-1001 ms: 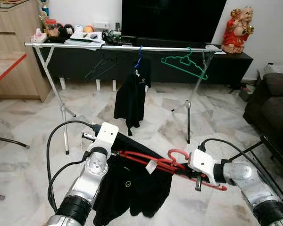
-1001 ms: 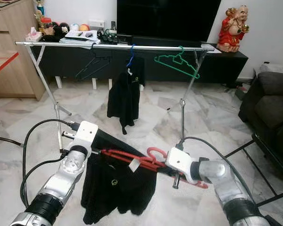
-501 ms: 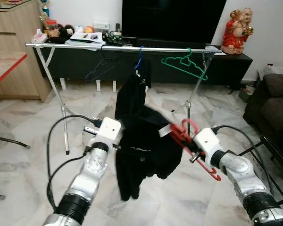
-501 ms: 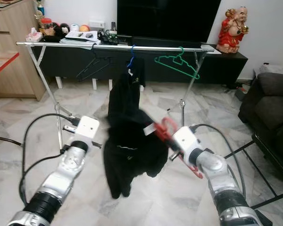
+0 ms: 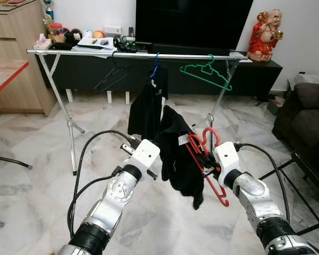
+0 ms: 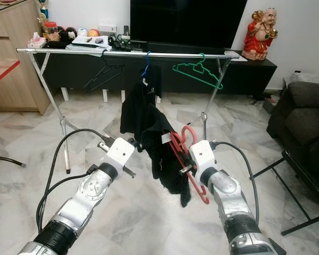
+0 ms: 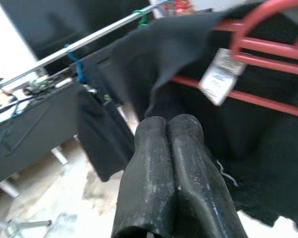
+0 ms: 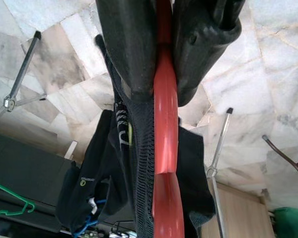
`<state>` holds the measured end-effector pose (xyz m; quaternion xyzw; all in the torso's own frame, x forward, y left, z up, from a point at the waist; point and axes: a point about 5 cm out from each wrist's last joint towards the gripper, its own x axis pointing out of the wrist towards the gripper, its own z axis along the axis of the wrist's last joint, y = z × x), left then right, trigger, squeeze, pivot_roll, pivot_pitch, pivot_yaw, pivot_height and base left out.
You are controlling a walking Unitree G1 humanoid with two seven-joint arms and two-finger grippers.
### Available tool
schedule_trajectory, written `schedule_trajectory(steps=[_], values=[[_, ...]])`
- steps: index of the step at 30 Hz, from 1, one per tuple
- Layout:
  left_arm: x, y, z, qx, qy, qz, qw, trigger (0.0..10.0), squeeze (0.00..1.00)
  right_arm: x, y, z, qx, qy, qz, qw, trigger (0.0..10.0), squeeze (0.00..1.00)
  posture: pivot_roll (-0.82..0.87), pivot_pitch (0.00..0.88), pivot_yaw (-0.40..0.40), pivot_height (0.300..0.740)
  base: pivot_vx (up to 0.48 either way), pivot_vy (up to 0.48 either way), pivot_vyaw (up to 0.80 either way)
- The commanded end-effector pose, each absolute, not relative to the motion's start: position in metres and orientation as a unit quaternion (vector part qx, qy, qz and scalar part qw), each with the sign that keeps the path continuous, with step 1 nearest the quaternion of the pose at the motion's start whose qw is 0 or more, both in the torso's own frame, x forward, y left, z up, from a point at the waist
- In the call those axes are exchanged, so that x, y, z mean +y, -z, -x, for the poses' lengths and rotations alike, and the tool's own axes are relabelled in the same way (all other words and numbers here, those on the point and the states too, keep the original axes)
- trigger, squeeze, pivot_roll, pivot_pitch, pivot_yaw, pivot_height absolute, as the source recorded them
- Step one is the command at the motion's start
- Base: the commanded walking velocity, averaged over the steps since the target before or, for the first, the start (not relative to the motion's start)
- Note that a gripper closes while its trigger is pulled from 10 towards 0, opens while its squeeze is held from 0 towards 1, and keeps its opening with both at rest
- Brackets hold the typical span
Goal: Hang hanger
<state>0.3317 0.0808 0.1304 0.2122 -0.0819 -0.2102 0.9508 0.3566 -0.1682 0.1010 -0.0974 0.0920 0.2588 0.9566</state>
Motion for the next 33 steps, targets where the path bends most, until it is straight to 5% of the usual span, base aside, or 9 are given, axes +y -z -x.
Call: schedule_trajectory(steps=[1,2,3,13,22,33], values=[[0.074,-0.129,-0.327,-0.090,0.239,-0.225,0.940,10.0,0.00,-0.170,-0.117,-0.363,0.072,-0.278,0.114,0.951,0.0,0.00,0.01,0.000,-0.114,0.740,0.000,0.000,0.00],[0.074,-0.128,-0.326,-0.089,0.244,-0.226,0.939,10.0,0.00,-0.169,-0.116,-0.362,0.075,-0.291,0.121,0.946,0.0,0.00,0.01,0.000,-0.114,0.740,0.000,0.000,0.00],[0.074,-0.126,-0.325,-0.086,0.253,-0.226,0.937,10.0,1.00,-0.167,-0.116,-0.360,0.075,-0.316,0.145,0.935,0.0,0.00,0.01,0.000,-0.114,0.740,0.000,0.000,0.00],[0.100,-0.112,-0.317,-0.060,0.259,-0.261,0.928,10.0,1.00,-0.173,-0.120,-0.357,0.092,-0.387,0.180,0.900,0.0,0.00,0.02,0.000,-0.121,0.740,0.000,0.000,0.00],[0.137,-0.095,-0.308,-0.018,0.199,-0.296,0.934,10.0,1.00,-0.177,-0.129,-0.364,0.090,-0.379,0.170,0.905,0.0,0.00,0.05,0.000,-0.140,0.740,0.000,0.000,0.00],[0.141,-0.094,-0.319,-0.007,0.117,-0.272,0.955,10.0,1.00,-0.146,-0.129,-0.364,0.074,-0.442,0.161,0.880,0.0,0.00,0.05,0.000,-0.161,0.740,0.000,0.000,0.00]])
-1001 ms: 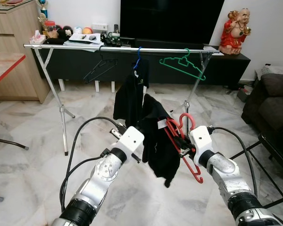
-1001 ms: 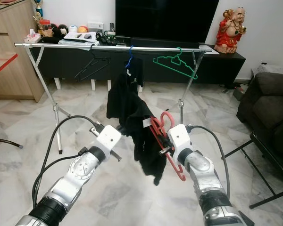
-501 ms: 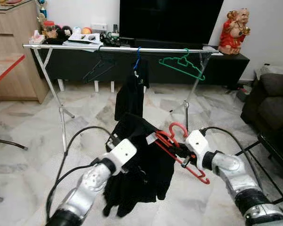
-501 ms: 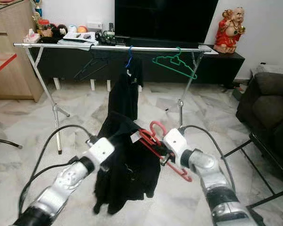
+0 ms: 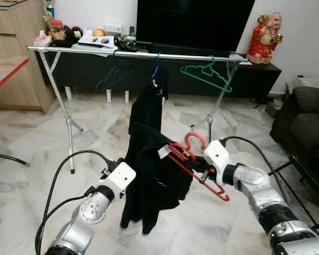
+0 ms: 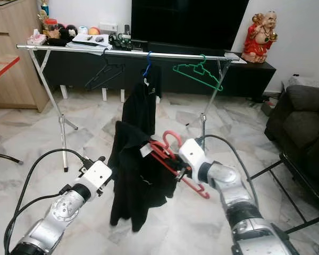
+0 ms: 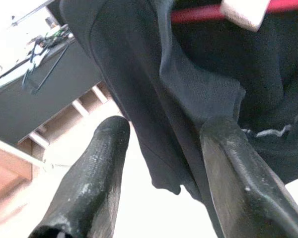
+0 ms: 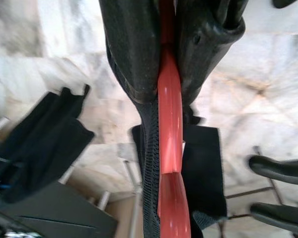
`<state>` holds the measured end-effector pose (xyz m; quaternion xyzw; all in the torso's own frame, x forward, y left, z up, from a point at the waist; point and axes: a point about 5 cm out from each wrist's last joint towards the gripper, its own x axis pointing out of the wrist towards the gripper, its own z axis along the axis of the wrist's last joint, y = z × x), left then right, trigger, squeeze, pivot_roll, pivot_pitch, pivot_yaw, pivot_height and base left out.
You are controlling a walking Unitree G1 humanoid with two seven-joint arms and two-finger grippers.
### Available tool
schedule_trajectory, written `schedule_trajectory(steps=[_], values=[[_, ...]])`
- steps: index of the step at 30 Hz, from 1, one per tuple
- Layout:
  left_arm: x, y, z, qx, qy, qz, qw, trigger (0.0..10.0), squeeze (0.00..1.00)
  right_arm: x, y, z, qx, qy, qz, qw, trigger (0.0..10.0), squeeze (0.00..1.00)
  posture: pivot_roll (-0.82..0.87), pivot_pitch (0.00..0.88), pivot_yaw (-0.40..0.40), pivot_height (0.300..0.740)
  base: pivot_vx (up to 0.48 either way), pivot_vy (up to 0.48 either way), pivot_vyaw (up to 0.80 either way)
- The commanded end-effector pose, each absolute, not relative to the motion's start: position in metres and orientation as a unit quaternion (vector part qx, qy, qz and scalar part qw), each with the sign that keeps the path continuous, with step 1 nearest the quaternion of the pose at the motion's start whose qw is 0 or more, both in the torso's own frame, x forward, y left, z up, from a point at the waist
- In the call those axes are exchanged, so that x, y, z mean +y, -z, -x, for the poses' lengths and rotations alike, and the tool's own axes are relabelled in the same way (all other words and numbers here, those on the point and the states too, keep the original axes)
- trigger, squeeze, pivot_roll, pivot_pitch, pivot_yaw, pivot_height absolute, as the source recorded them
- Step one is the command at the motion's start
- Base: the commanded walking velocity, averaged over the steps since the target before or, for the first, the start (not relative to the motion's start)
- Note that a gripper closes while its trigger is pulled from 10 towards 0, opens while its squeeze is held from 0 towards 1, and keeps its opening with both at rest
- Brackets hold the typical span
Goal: Hang hanger
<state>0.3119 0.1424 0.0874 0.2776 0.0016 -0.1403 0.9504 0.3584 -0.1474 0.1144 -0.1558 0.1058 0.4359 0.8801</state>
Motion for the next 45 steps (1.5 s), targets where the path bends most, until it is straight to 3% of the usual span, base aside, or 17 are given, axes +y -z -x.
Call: schedule_trajectory(steps=[1,9,10,23,33,34,35,36,38,39,45], values=[[0.141,-0.094,-0.319,-0.007,0.117,-0.272,0.955,10.0,1.00,-0.146,-0.129,-0.364,0.074,-0.442,0.161,0.880,0.0,0.00,0.05,0.000,-0.161,0.740,0.000,0.000,0.00],[0.145,-0.110,-0.332,-0.033,0.051,-0.258,0.964,10.0,1.00,-0.148,-0.130,-0.363,0.072,-0.445,0.166,0.877,0.0,0.00,0.06,0.000,-0.171,0.740,0.000,0.000,0.00],[0.144,-0.109,-0.332,-0.031,0.060,-0.256,0.964,10.0,0.00,-0.148,-0.130,-0.364,0.072,-0.445,0.166,0.877,0.0,0.00,0.06,0.000,-0.171,0.740,0.000,0.000,0.00],[0.120,-0.106,-0.330,-0.039,0.127,-0.239,0.962,10.0,0.00,-0.141,-0.131,-0.364,0.064,-0.451,0.164,0.875,0.0,0.00,0.06,0.000,-0.165,0.740,0.000,0.000,0.00],[0.121,-0.111,-0.335,-0.047,0.103,-0.240,0.964,9.9,0.00,-0.132,-0.126,-0.360,0.062,-0.469,0.159,0.867,0.0,0.00,0.05,0.000,-0.157,0.740,0.000,0.000,0.00],[0.122,-0.112,-0.336,-0.050,0.099,-0.239,0.965,8.1,0.00,-0.131,-0.125,-0.359,0.063,-0.471,0.159,0.866,0.0,0.00,0.05,0.000,-0.155,0.740,0.000,0.000,0.00],[0.123,-0.113,-0.337,-0.052,0.095,-0.238,0.965,7.7,0.00,-0.131,-0.125,-0.359,0.063,-0.472,0.158,0.865,0.0,0.00,0.05,0.000,-0.155,0.740,0.000,0.000,0.00],[0.124,-0.114,-0.338,-0.054,0.092,-0.235,0.966,2.7,0.00,-0.130,-0.124,-0.358,0.063,-0.474,0.158,0.864,0.0,0.00,0.05,0.000,-0.153,0.740,0.000,0.000,0.00],[0.124,-0.115,-0.338,-0.055,0.091,-0.233,0.967,2.7,0.00,-0.130,-0.124,-0.358,0.062,-0.475,0.158,0.864,0.0,0.00,0.05,0.000,-0.153,0.740,0.000,0.000,0.00],[0.123,-0.115,-0.339,-0.057,0.092,-0.229,0.967,0.0,0.00,-0.129,-0.124,-0.357,0.061,-0.480,0.157,0.861,0.0,0.00,0.04,0.000,-0.152,0.740,0.000,0.000,0.00],[0.118,-0.117,-0.341,-0.061,0.096,-0.223,0.968,0.0,0.00,-0.126,-0.125,-0.355,0.057,-0.495,0.157,0.852,0.0,0.00,0.04,0.000,-0.158,0.740,0.000,0.000,0.00]])
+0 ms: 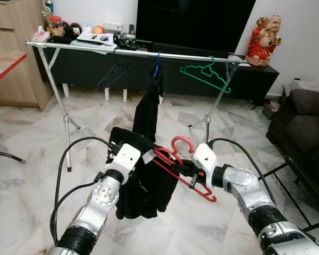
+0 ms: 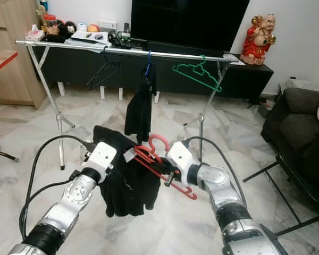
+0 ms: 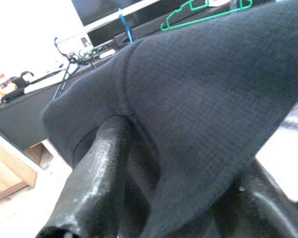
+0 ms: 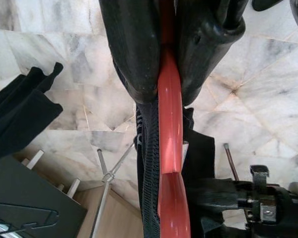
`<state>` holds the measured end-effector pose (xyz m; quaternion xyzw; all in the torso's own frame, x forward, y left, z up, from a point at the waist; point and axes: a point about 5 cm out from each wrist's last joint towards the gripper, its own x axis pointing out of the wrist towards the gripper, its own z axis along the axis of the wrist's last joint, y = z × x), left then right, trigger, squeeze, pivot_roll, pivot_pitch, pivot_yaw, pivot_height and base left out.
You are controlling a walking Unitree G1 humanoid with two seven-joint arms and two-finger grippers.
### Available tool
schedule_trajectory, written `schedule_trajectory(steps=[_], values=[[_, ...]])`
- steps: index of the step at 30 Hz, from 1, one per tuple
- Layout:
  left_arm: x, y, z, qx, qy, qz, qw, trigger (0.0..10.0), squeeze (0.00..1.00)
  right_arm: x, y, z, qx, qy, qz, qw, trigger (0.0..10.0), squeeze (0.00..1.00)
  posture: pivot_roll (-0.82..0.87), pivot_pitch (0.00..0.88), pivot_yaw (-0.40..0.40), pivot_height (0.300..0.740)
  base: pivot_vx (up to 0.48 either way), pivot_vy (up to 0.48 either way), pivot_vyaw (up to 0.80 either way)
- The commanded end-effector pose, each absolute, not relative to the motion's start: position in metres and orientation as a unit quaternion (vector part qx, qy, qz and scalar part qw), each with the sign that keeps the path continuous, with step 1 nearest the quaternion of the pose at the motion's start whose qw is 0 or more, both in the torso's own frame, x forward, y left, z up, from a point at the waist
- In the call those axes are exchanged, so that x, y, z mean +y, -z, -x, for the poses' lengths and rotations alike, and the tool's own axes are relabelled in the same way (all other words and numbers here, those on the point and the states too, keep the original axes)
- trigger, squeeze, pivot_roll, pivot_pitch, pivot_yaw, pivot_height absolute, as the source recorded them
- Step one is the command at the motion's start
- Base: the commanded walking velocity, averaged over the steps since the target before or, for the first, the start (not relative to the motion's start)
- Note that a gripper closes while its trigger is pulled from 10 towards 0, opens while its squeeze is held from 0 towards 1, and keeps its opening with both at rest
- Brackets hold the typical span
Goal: Hang hanger
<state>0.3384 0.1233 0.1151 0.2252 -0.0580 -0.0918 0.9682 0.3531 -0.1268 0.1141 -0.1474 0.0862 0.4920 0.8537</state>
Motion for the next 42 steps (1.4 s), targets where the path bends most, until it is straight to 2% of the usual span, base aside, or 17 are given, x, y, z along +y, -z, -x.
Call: schedule_trajectory(steps=[1,22,33,42], values=[[0.118,-0.117,-0.341,-0.061,0.096,-0.223,0.968,0.0,0.00,-0.126,-0.125,-0.355,0.057,-0.495,0.157,0.852,0.0,0.00,0.04,0.000,-0.158,0.740,0.000,0.000,0.00],[0.120,-0.113,-0.342,-0.053,0.096,-0.243,0.964,0.0,0.00,-0.129,-0.126,-0.356,0.058,-0.492,0.163,0.853,0.0,0.00,0.04,0.000,-0.158,0.740,0.000,0.000,0.00],[0.123,-0.116,-0.345,-0.060,0.079,-0.241,0.965,0.0,0.00,-0.136,-0.120,-0.351,0.072,-0.503,0.171,0.844,0.0,0.00,0.03,0.000,-0.161,0.740,0.000,0.000,0.00],[0.132,-0.120,-0.345,-0.068,0.042,-0.224,0.971,0.0,0.00,-0.177,-0.081,-0.323,0.162,-0.504,0.185,0.828,0.0,0.00,0.02,0.000,-0.168,0.740,0.000,0.000,0.00]])
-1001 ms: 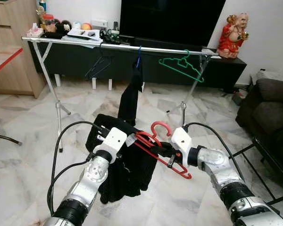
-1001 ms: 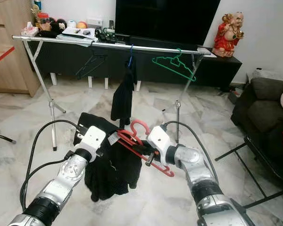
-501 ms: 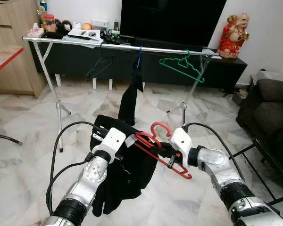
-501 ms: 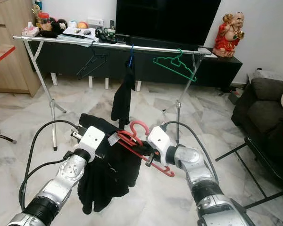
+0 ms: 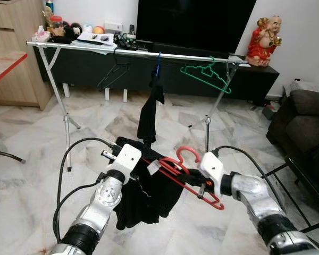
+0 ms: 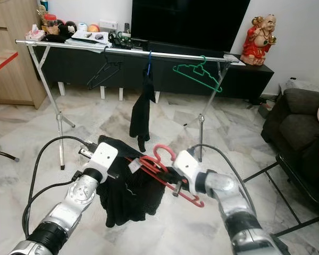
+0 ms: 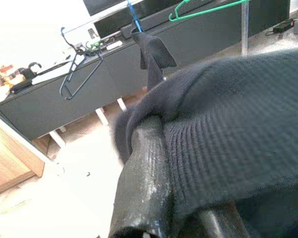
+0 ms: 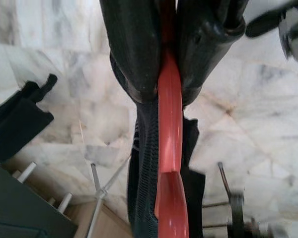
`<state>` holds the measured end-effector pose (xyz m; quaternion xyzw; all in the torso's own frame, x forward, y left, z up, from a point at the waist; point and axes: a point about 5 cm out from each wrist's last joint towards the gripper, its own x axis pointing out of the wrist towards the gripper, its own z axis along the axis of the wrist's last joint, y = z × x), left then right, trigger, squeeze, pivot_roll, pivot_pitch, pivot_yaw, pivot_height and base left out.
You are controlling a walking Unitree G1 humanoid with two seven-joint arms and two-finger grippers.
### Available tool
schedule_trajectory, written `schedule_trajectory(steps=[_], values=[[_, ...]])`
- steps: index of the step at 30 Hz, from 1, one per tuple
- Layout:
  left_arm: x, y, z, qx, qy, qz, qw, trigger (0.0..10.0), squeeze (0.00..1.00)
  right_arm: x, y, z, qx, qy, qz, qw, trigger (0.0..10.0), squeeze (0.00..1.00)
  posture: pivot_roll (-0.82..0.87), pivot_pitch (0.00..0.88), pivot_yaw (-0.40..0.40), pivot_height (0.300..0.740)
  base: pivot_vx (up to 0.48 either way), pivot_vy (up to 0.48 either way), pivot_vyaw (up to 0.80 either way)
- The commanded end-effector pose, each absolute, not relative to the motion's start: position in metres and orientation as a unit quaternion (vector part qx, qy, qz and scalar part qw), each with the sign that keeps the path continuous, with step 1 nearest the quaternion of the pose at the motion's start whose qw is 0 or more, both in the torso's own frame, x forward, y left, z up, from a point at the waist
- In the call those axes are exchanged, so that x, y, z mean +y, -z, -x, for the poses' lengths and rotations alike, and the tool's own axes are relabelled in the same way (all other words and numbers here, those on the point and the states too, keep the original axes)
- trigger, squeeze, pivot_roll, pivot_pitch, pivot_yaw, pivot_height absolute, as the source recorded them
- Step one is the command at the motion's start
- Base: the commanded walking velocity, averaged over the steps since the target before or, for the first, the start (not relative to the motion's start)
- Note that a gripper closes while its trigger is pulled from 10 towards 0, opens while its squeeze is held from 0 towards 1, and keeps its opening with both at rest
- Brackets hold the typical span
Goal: Hang hanger
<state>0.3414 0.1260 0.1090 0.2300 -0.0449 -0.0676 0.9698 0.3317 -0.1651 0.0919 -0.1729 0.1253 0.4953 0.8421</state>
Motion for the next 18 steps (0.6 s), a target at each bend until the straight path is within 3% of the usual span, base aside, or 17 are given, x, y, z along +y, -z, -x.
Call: schedule_trajectory(steps=[1,5,9,12,14,18], values=[[0.133,-0.119,-0.344,-0.067,0.043,-0.224,0.971,0.0,0.00,-0.181,-0.078,-0.320,0.167,-0.503,0.185,0.827,0.0,0.00,0.02,0.000,-0.166,0.740,0.000,0.000,0.00],[0.131,-0.118,-0.345,-0.065,0.041,-0.220,0.972,0.0,0.00,-0.191,-0.073,-0.311,0.184,-0.507,0.176,0.823,0.0,0.00,0.01,0.000,-0.161,0.740,0.000,0.000,0.00],[0.129,-0.121,-0.347,-0.068,0.041,-0.219,0.972,0.0,0.00,-0.198,-0.066,-0.300,0.214,-0.536,0.193,0.794,0.0,0.00,0.00,0.000,-0.158,0.740,0.000,0.000,0.00],[0.128,-0.122,-0.347,-0.071,0.040,-0.216,0.973,0.0,0.00,-0.211,-0.054,-0.285,0.267,-0.562,0.235,0.747,0.0,0.00,0.00,0.000,-0.157,0.740,0.000,0.000,0.00],[0.128,-0.122,-0.347,-0.071,0.039,-0.215,0.973,0.0,0.00,-0.220,-0.049,-0.278,0.295,-0.565,0.247,0.730,0.0,0.00,0.00,0.000,-0.158,0.740,0.000,0.000,0.00],[0.128,-0.122,-0.347,-0.070,0.040,-0.215,0.973,0.0,0.00,-0.231,-0.041,-0.279,0.322,-0.517,0.287,0.740,0.0,0.00,0.00,0.000,-0.161,0.740,0.000,0.000,0.00]])
